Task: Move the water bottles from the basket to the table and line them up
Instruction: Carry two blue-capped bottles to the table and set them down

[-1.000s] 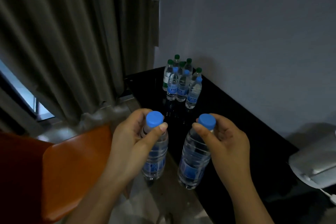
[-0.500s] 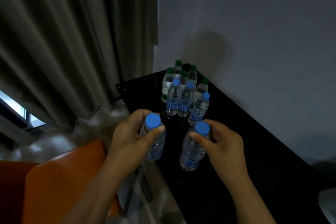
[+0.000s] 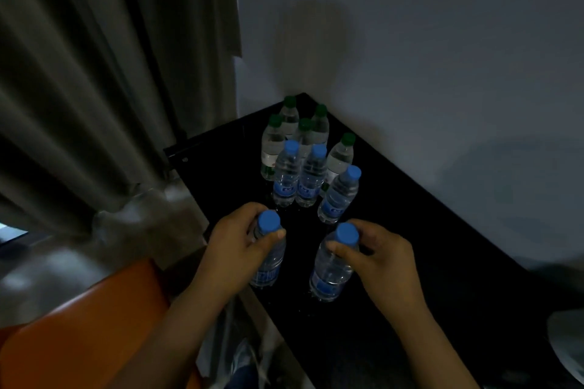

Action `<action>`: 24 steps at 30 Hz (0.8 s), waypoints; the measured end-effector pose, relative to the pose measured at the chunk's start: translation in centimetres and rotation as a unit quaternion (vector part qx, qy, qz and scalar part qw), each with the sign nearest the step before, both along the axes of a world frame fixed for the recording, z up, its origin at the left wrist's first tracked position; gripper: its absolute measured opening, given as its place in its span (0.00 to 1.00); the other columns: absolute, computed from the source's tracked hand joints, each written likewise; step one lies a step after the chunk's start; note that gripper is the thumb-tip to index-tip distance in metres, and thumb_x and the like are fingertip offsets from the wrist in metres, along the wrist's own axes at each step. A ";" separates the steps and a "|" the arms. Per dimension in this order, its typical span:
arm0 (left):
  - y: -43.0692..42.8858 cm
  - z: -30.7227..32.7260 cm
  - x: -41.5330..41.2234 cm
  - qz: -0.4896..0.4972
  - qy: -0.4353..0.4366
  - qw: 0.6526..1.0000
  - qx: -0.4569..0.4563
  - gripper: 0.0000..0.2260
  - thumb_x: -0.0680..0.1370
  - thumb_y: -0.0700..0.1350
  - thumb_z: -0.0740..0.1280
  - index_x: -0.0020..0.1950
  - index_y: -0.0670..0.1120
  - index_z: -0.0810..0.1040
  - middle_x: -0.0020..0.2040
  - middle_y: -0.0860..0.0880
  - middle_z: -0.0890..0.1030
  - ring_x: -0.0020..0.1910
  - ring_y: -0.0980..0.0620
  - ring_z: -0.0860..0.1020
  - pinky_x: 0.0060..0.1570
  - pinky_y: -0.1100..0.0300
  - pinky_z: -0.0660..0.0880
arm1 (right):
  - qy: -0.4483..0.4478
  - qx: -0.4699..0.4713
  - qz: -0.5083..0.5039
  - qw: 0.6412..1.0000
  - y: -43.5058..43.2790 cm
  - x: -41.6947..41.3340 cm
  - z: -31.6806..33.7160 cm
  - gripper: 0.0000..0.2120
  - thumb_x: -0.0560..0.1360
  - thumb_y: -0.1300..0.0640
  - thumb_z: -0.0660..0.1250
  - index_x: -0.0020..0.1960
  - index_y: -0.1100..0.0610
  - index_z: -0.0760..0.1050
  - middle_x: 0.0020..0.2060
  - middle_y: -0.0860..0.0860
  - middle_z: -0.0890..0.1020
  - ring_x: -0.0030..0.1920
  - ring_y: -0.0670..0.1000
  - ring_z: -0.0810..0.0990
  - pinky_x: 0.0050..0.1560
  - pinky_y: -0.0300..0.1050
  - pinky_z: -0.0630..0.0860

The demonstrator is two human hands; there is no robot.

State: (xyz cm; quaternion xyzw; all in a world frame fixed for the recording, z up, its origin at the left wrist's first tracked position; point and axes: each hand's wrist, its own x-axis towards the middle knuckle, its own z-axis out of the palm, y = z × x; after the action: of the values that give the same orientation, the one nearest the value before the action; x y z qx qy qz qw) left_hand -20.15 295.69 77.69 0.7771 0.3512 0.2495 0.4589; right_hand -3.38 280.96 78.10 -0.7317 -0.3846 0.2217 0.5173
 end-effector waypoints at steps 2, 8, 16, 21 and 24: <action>1.5 -0.6 0.8 -0.006 0.013 1.000 0.019 0.10 0.73 0.46 0.72 0.51 0.46 0.77 0.46 0.50 0.81 0.45 0.55 0.79 0.42 0.61 0.73 | -0.009 -0.010 -0.007 1.000 0.9 0.3 -0.1 0.13 0.68 0.58 0.76 0.48 0.44 0.80 0.44 0.37 0.84 0.46 0.37 0.82 0.45 0.27 0.75; 5.7 -3.0 2.9 -0.007 0.037 0.999 0.036 0.10 0.73 0.44 0.73 0.52 0.44 0.78 0.48 0.50 0.81 0.46 0.53 0.78 0.41 0.70 0.70 | -0.046 -0.040 -0.025 0.998 2.4 0.9 -0.7 0.11 0.69 0.56 0.74 0.51 0.46 0.80 0.45 0.37 0.83 0.46 0.38 0.82 0.44 0.29 0.77; 10.4 -5.8 5.2 0.013 0.042 0.997 0.061 0.11 0.72 0.45 0.73 0.51 0.45 0.77 0.46 0.51 0.80 0.44 0.56 0.76 0.39 0.75 0.67 | -0.065 -0.087 -0.040 0.993 4.5 1.7 -1.9 0.16 0.70 0.55 0.74 0.48 0.37 0.74 0.41 0.36 0.82 0.46 0.35 0.81 0.43 0.28 0.76; 13.1 -6.6 6.4 0.027 0.036 0.997 0.059 0.11 0.73 0.46 0.73 0.52 0.44 0.77 0.46 0.52 0.78 0.44 0.56 0.75 0.38 0.76 0.66 | -0.060 -0.104 -0.030 0.992 5.3 2.0 -2.9 0.15 0.70 0.54 0.73 0.46 0.35 0.73 0.45 0.27 0.79 0.48 0.32 0.79 0.44 0.25 0.74; 14.2 -6.9 7.1 0.030 0.032 0.997 0.058 0.11 0.74 0.45 0.72 0.53 0.43 0.76 0.46 0.51 0.77 0.44 0.56 0.74 0.38 0.74 0.65 | -0.073 -0.125 -0.032 0.989 5.9 1.8 -3.3 0.16 0.70 0.52 0.72 0.48 0.34 0.71 0.43 0.29 0.79 0.49 0.29 0.77 0.45 0.22 0.72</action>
State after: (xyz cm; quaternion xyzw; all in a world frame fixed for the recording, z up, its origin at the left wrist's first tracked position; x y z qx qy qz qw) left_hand -13.06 309.92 70.78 0.7992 0.3734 0.2585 0.3938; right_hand -1.54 286.87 74.78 -0.8165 -0.3674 0.1973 0.3993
